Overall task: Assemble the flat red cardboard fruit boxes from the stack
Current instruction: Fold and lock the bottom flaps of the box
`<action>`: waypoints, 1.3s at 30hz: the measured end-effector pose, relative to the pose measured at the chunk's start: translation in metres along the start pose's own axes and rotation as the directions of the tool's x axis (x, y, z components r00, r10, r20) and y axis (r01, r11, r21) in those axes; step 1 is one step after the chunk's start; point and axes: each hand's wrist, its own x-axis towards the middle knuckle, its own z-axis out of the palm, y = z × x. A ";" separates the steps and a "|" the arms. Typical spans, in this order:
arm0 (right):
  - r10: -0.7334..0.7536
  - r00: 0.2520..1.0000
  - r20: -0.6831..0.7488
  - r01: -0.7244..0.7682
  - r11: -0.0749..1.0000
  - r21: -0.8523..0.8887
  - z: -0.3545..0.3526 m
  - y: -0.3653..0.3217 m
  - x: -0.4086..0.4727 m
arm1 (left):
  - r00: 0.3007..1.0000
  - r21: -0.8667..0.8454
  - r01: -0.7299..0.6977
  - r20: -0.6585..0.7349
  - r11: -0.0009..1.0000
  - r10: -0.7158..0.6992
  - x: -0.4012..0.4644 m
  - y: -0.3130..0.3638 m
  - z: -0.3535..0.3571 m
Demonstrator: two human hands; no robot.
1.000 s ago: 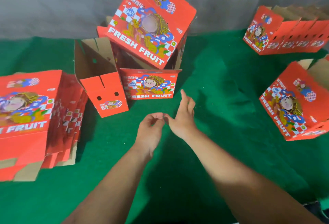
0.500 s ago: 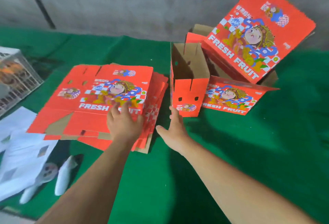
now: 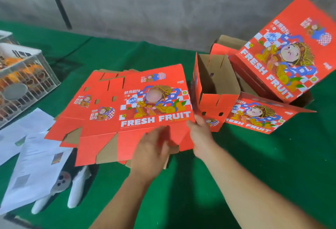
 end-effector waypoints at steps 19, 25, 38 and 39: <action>-0.063 0.996 -0.064 0.072 0.986 0.147 -0.313 0.054 -0.129 | 0.826 -0.648 0.529 0.244 0.548 -0.509 -0.013 -0.005 0.012; -0.028 0.986 -0.165 0.019 0.998 -0.052 -0.355 0.075 -0.145 | 0.867 -0.740 0.474 0.296 0.477 -0.401 -0.037 0.057 0.068; -0.020 0.938 -0.345 -0.049 0.981 -0.190 -0.401 0.060 -0.144 | 0.889 -0.654 0.386 0.453 0.650 -0.073 -0.026 0.167 0.110; 0.012 0.942 -0.334 -0.068 0.985 -0.157 -0.414 0.056 -0.146 | 0.884 -0.681 0.396 0.464 0.616 -0.055 -0.031 0.168 0.110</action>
